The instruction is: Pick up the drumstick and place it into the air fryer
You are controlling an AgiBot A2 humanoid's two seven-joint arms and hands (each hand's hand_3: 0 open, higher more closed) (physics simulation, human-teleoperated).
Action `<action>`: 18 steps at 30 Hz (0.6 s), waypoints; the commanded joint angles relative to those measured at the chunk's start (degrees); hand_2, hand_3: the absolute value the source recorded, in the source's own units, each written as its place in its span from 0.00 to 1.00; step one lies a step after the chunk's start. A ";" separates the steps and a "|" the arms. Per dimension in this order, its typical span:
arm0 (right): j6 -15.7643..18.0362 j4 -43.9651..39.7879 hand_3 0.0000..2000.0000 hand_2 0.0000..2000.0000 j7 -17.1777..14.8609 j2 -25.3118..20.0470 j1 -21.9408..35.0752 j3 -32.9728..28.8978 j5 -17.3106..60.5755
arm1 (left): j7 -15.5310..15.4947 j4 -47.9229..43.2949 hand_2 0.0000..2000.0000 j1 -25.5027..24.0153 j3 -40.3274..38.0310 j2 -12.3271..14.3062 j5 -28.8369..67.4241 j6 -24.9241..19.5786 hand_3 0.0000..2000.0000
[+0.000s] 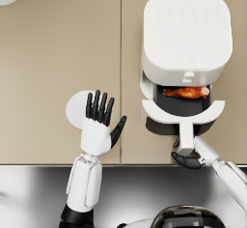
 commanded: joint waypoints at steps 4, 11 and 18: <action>1.32 -7.30 1.00 1.00 0.16 -15.28 8.88 1.51 0.02 | 0.00 0.60 0.00 -0.74 -2.43 0.09 0.00 0.00 0.00; 3.26 -17.35 1.00 1.00 0.16 -19.39 14.22 1.62 0.07 | 0.00 1.35 0.00 -1.41 -4.62 0.40 0.00 0.01 0.00; 6.44 -30.46 1.00 1.00 0.27 -24.91 19.66 0.13 0.10 | 0.00 1.56 0.00 -1.58 -6.00 0.74 0.00 0.01 0.00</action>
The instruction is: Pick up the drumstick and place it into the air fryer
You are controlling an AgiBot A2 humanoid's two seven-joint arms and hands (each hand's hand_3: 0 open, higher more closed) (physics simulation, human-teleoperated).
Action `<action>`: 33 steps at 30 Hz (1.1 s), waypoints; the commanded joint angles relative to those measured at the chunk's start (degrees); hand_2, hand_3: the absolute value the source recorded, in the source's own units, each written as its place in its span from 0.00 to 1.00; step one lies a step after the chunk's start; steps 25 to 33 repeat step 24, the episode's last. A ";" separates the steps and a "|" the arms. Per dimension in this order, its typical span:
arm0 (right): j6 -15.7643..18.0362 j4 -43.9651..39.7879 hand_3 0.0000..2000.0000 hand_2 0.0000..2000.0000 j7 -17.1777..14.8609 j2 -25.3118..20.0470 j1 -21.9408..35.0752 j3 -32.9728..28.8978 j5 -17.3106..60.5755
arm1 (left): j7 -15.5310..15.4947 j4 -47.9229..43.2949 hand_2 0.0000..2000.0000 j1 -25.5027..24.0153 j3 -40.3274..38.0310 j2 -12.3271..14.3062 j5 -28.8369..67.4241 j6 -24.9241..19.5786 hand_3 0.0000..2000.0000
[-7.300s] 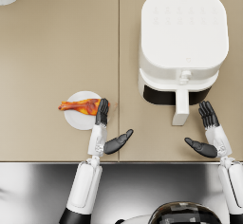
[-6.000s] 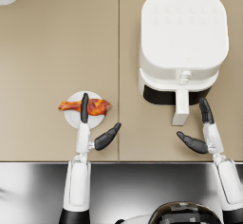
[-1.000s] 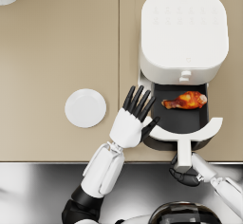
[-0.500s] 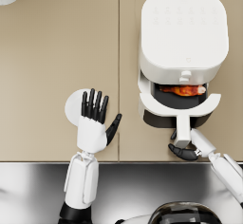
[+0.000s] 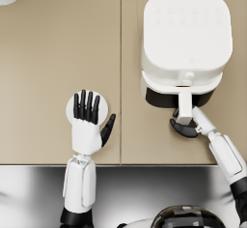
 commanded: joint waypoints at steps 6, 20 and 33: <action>5.39 -12.59 1.00 1.00 0.46 -12.29 10.65 5.94 -0.11 | 0.00 -1.71 0.00 -0.75 -1.48 0.19 0.00 0.00 0.00; 16.15 -13.31 1.00 1.00 -1.82 -14.23 -0.57 -20.86 -0.16 | 0.00 -2.14 0.00 -2.48 -1.64 0.30 -0.01 0.00 0.00; 16.19 -13.27 1.00 1.00 -1.46 -14.52 -0.70 -21.39 -0.19 | 0.00 -2.15 0.00 -2.50 -1.65 0.30 -0.01 0.00 0.00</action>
